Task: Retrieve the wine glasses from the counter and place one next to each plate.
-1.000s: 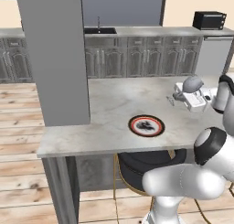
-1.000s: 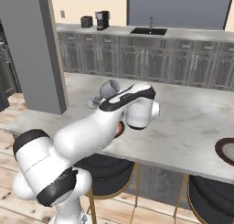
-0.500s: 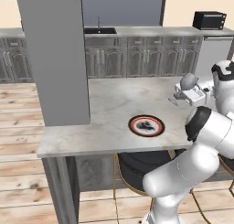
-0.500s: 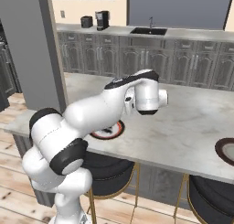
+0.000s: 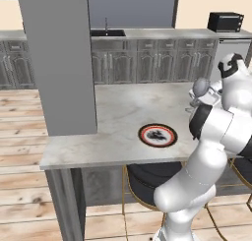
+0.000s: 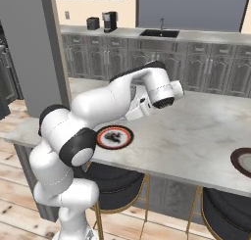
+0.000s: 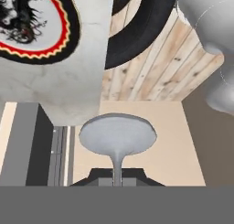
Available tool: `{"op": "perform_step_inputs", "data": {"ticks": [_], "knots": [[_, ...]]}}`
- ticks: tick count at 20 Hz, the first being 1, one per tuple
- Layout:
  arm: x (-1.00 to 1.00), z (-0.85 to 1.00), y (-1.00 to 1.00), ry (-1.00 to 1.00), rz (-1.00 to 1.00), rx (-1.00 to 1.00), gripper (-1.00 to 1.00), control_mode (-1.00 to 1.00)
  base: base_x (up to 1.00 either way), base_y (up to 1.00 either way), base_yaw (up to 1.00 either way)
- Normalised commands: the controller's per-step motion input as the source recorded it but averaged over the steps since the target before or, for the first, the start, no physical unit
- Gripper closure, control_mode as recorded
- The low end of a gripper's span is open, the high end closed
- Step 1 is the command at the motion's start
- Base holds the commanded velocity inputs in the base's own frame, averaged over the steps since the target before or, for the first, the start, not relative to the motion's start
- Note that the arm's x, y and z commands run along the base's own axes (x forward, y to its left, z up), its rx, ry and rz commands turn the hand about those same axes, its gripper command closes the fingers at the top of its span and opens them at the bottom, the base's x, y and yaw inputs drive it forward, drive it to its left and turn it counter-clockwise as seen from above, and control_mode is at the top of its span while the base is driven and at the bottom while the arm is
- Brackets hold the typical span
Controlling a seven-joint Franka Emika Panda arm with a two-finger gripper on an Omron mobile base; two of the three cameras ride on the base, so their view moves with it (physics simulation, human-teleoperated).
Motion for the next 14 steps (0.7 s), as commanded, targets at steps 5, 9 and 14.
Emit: {"op": "perform_step_inputs", "data": {"ticks": [5,9,14], "knots": [[-0.12,-0.37,0.00,0.00,0.07,-0.20,1.00,-1.00,0.00,0.00,0.00],[-0.20,-0.32,0.00,-0.07,0.08,-0.16,1.00,-1.00,0.00,0.00,0.00],[-0.01,-0.09,-0.07,-0.02,0.06,-0.10,1.00,-1.00,0.00,0.00,0.00]]}}
